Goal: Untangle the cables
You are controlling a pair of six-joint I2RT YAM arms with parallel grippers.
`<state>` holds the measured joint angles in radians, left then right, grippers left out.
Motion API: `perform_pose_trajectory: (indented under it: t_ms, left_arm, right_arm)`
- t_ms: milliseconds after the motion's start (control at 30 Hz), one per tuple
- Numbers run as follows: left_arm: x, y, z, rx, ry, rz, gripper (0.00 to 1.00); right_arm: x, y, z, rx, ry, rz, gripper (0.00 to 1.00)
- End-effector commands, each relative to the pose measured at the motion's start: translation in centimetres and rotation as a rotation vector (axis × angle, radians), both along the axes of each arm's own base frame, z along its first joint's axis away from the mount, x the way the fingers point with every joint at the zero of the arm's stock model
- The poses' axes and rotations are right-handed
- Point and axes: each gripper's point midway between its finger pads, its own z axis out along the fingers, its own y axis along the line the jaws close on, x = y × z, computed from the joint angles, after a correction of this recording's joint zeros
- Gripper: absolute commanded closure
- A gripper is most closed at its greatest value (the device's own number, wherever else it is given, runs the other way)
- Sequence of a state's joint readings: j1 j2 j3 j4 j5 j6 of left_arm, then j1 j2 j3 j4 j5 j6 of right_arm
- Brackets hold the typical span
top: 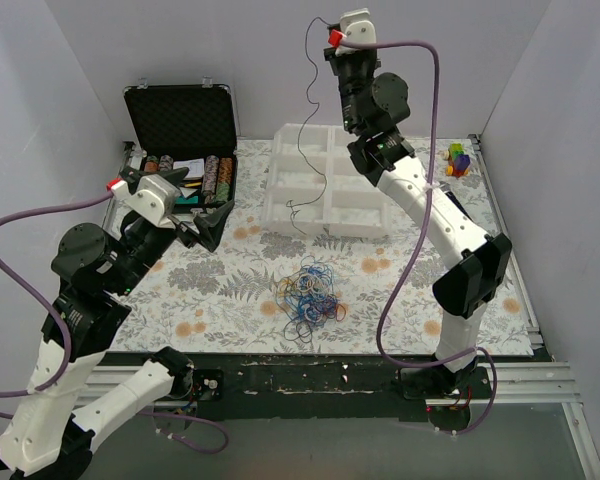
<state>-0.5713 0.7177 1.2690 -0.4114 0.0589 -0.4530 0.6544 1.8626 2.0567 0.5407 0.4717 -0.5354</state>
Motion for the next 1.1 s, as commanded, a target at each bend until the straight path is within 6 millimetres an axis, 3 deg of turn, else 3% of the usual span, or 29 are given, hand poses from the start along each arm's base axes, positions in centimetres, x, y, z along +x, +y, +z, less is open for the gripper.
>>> perform_pose_trajectory:
  t_ms: [0, 200, 300, 467, 633, 800, 1067]
  left_arm:
    - [0.2, 0.2, -0.8, 0.007, 0.019, 0.018, 0.02]
    - [0.2, 0.2, -1.0, 0.006, 0.022, 0.017, 0.02]
    - [0.2, 0.2, -1.2, 0.004, 0.027, 0.015, 0.02]
    - [0.2, 0.3, -1.1, 0.007, 0.023, 0.020, 0.02]
    - [0.0, 0.5, -1.1, 0.008, 0.021, 0.022, 0.02]
    - [0.0, 0.5, -1.2, 0.005, 0.019, 0.022, 0.02]
    - [-0.3, 0.6, -1.4, 0.002, 0.020, 0.020, 0.02]
  right_arm:
    - [0.9, 0.2, -2.5, -0.019, 0.072, -0.028, 0.99]
    - [-0.3, 3.8, -13.0, -0.097, 0.242, 0.043, 0.99]
    - [-0.8, 4.9, -18.3, -0.120, 0.349, 0.048, 0.99]
    - [-2.6, 6.0, -25.5, -0.134, 0.497, 0.092, 0.99]
    - [-4.9, 6.9, -29.9, -0.136, 0.603, 0.157, 0.99]
    - [-7.6, 8.0, -32.3, -0.171, 0.645, 0.205, 0.99]
    - [-8.9, 8.3, -36.9, -0.154, 0.775, 0.248, 0.99]
